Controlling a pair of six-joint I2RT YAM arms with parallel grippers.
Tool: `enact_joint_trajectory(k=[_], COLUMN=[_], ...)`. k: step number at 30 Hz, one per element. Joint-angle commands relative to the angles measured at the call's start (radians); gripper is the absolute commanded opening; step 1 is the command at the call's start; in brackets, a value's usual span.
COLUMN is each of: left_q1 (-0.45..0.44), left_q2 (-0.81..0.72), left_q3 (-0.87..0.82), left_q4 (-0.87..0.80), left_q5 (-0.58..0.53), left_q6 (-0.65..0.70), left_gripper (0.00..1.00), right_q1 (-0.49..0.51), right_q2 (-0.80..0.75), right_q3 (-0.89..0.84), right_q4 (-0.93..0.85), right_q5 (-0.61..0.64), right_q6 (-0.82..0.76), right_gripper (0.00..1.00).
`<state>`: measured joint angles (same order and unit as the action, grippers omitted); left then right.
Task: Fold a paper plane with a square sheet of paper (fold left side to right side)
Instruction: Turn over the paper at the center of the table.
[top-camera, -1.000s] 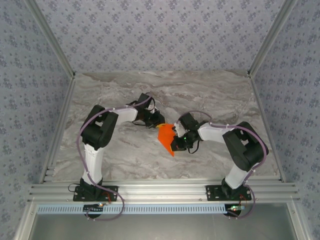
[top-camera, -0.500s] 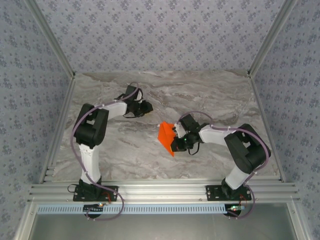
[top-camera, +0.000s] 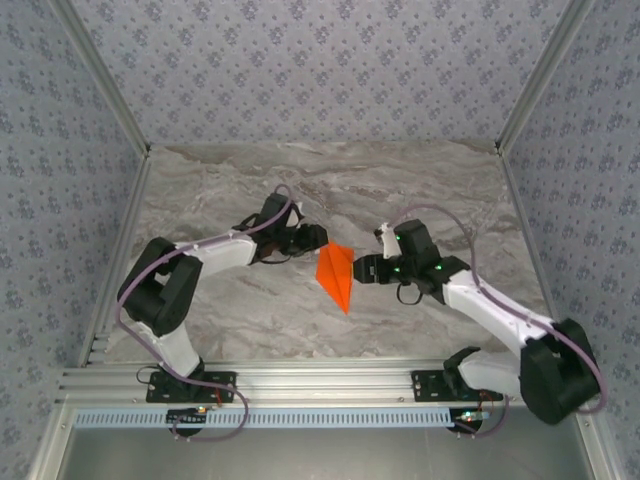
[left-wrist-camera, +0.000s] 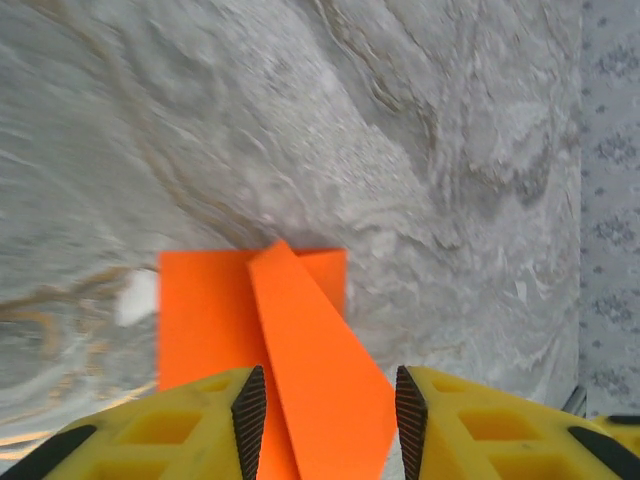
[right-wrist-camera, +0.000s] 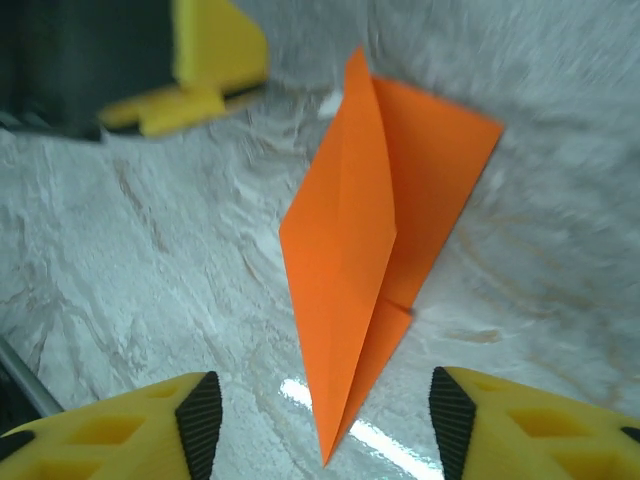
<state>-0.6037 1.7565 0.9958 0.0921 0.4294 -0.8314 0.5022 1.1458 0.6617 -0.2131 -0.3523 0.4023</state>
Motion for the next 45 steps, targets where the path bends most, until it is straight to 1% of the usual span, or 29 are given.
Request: enact_joint_trajectory(k=[1,6,10,12,15,17,19,21,22,25,26,29,34,39,42,43,45], left_q1=[-0.014,-0.045,-0.057,-0.058,-0.058,-0.058,-0.053,-0.04,-0.032,-0.005,0.0,0.004,0.002,-0.003,-0.008,-0.01,-0.015], left_q2=[0.067,0.155,0.2,0.208,0.203,0.183,0.147,0.089,0.054,-0.047,-0.079,-0.151,-0.216,-0.247,-0.26,-0.262,-0.265], left_q3=[0.028,0.079,0.105,0.109,0.103,0.097,0.084,0.067,0.056,0.039,0.035,0.04,0.052,0.039,0.032,0.031,0.029], left_q4=[0.048,0.069,0.087,0.101,0.13,0.148,0.162,0.17,0.171,0.166,0.165,0.153,0.174,0.242,0.286,0.296,0.315], left_q5=[0.019,0.042,0.059,0.064,0.072,0.078,0.081,0.08,0.081,0.089,0.091,0.094,0.116,0.145,0.168,0.176,0.18], left_q6=[-0.03,-0.047,-0.059,-0.064,-0.068,-0.068,-0.069,-0.069,-0.073,-0.081,-0.085,-0.095,-0.134,-0.19,-0.223,-0.229,-0.244], left_gripper=[0.42,0.41,0.39,0.34,0.22,0.13,0.07,0.04,0.04,0.03,0.03,0.03,0.03,0.03,0.03,0.03,0.03], right_q1=[-0.008,-0.026,-0.06,-0.084,-0.13,-0.164,-0.197,-0.237,-0.256,-0.293,-0.295,-0.277,-0.211,-0.138,-0.111,-0.102,-0.086], right_q2=[-0.075,-0.15,-0.169,-0.172,-0.172,-0.17,-0.163,-0.151,-0.143,-0.102,-0.075,0.007,0.081,0.145,0.2,0.213,0.224], right_q3=[-0.036,-0.069,-0.085,-0.1,-0.126,-0.149,-0.171,-0.189,-0.199,-0.218,-0.223,-0.221,-0.188,-0.13,-0.125,-0.123,-0.109], right_q4=[-0.038,-0.057,-0.045,-0.021,0.036,0.087,0.14,0.189,0.218,0.322,0.391,0.547,0.72,0.763,0.905,0.952,0.991], right_q5=[0.061,0.06,-0.002,-0.054,-0.156,-0.237,-0.32,-0.398,-0.438,-0.557,-0.616,-0.7,-0.725,-0.707,-0.688,-0.68,-0.662], right_q6=[-0.003,0.0,0.009,0.026,0.063,0.092,0.123,0.153,0.168,0.216,0.255,0.345,0.438,0.473,0.588,0.621,0.66], right_gripper=[0.65,0.69,0.7,0.72,0.77,0.84,0.92,1.0,1.0,1.0,1.0,1.0,1.0,0.99,0.91,0.87,0.78])
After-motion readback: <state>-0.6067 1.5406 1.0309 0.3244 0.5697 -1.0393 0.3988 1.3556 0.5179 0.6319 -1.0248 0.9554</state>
